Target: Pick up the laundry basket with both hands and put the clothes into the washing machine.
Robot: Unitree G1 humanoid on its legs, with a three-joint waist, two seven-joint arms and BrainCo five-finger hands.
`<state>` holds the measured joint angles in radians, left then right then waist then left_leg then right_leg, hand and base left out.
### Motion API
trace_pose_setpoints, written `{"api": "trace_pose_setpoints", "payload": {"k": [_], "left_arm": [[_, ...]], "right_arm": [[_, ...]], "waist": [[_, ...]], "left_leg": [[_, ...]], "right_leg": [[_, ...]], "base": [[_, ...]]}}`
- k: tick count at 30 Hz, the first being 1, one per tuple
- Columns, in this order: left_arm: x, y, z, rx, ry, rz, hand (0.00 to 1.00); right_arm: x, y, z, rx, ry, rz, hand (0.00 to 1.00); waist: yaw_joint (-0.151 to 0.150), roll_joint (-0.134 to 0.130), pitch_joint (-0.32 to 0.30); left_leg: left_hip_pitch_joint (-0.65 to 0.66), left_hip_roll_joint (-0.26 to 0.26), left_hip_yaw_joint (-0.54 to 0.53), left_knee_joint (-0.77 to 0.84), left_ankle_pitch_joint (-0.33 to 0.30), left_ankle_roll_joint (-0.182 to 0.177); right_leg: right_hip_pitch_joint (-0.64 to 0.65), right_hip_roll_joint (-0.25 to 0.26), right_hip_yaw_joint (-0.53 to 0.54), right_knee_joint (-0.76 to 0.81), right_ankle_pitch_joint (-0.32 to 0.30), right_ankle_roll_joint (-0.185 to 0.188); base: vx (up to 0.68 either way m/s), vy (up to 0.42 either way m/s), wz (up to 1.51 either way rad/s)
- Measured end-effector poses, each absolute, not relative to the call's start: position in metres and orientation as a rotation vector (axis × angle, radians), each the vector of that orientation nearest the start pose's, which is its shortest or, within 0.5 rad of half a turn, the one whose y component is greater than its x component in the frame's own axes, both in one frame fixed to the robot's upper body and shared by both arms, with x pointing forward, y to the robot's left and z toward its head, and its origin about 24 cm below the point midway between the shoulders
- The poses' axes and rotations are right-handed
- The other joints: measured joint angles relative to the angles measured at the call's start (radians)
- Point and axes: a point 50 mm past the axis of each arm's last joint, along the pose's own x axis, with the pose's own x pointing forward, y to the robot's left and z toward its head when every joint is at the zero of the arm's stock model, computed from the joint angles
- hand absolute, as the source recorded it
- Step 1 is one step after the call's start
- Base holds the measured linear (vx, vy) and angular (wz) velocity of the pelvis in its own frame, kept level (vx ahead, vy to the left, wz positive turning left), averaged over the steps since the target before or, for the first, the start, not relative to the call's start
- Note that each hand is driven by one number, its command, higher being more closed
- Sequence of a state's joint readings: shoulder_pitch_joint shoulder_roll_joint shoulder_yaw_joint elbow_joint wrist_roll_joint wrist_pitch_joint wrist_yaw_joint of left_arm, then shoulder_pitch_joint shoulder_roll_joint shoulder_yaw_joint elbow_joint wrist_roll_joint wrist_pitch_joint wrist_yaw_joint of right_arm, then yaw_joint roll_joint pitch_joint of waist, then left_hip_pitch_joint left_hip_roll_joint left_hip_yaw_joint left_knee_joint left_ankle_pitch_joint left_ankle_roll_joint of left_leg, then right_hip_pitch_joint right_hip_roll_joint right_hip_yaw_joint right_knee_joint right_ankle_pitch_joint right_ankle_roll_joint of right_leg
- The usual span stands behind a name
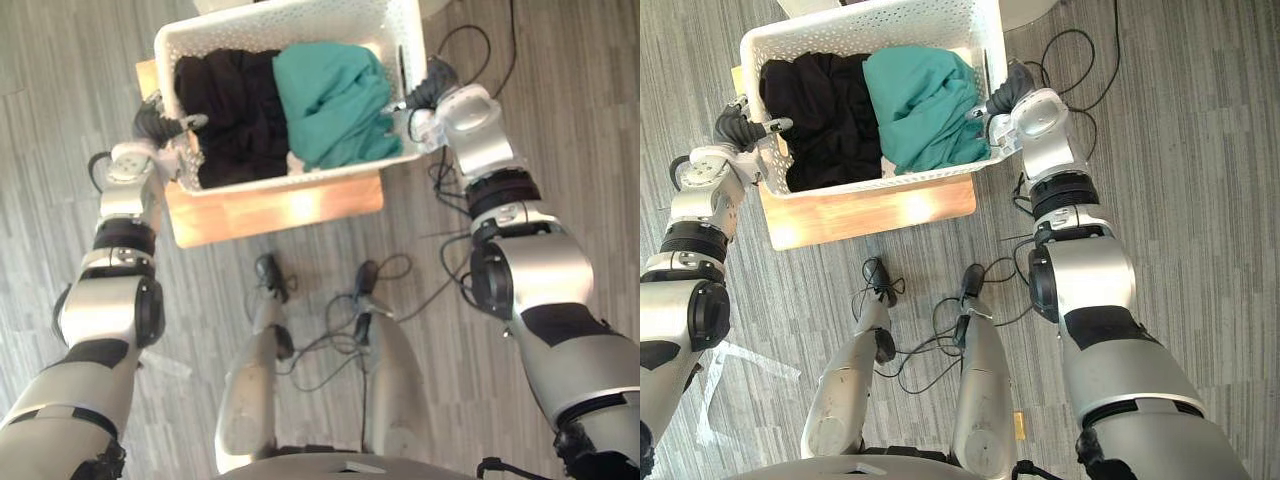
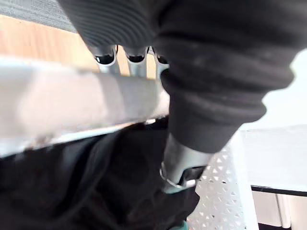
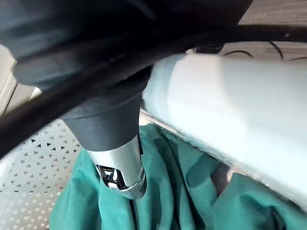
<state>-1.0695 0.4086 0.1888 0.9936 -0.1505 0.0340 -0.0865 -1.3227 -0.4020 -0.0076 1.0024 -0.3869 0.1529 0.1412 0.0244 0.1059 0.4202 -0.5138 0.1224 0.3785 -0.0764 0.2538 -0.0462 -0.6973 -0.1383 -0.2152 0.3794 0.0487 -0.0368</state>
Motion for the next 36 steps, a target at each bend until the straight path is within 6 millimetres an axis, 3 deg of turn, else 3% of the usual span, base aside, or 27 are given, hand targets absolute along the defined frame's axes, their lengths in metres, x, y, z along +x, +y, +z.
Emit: {"api": "trace_pose_setpoints", "payload": {"k": [7, 15, 20, 30, 36], "left_arm": [[0.412, 0.232, 0.192, -0.072, -0.09, 0.174, 1.0], [0.408, 0.242, 0.193, -0.319, -0.141, 0.266, 1.0], [0.402, 0.256, 0.191, -0.438, -0.186, 0.327, 1.0], [0.402, 0.251, 0.196, -0.348, -0.2, 0.316, 1.0], [0.405, 0.239, 0.196, -0.262, -0.187, 0.287, 1.0]], "right_arm": [[0.424, -0.18, 0.283, -0.623, -0.179, -0.118, 1.0], [0.419, -0.153, 0.307, -0.288, -0.32, -0.071, 1.0], [0.401, -0.127, 0.337, -0.144, -0.495, 0.051, 1.0], [0.391, -0.134, 0.326, -0.102, -0.554, 0.079, 1.0], [0.382, -0.141, 0.331, -0.12, -0.611, 0.078, 1.0]], "waist": [[-0.005, 0.0, 0.0], [-0.011, -0.001, 0.003], [-0.015, -0.007, 0.014], [-0.017, -0.007, 0.014], [-0.013, -0.007, 0.014]], "left_leg": [[-0.01, -0.001, 0.006, 0.0, 0.001, 0.0], [-0.03, 0.012, 0.04, 0.0, 0.003, -0.002], [-0.029, 0.033, 0.065, 0.0, 0.001, -0.004], [-0.025, 0.039, 0.071, 0.0, 0.001, -0.004], [-0.015, 0.041, 0.071, 0.0, 0.001, -0.003]], "right_leg": [[-0.015, 0.001, 0.01, -0.001, 0.0, 0.0], [-0.05, 0.025, 0.046, -0.022, 0.016, -0.007], [-0.05, 0.055, 0.068, -0.062, 0.045, -0.009], [-0.043, 0.066, 0.075, -0.082, 0.056, -0.009], [-0.035, 0.067, 0.075, -0.077, 0.057, -0.009]], "base": [[0.02, -0.042, -0.02], [0.02, -0.056, -0.15], [0.03, -0.068, -0.21], [0.02, -0.033, -0.04], [0.0, 0.0, 0.0]]}}
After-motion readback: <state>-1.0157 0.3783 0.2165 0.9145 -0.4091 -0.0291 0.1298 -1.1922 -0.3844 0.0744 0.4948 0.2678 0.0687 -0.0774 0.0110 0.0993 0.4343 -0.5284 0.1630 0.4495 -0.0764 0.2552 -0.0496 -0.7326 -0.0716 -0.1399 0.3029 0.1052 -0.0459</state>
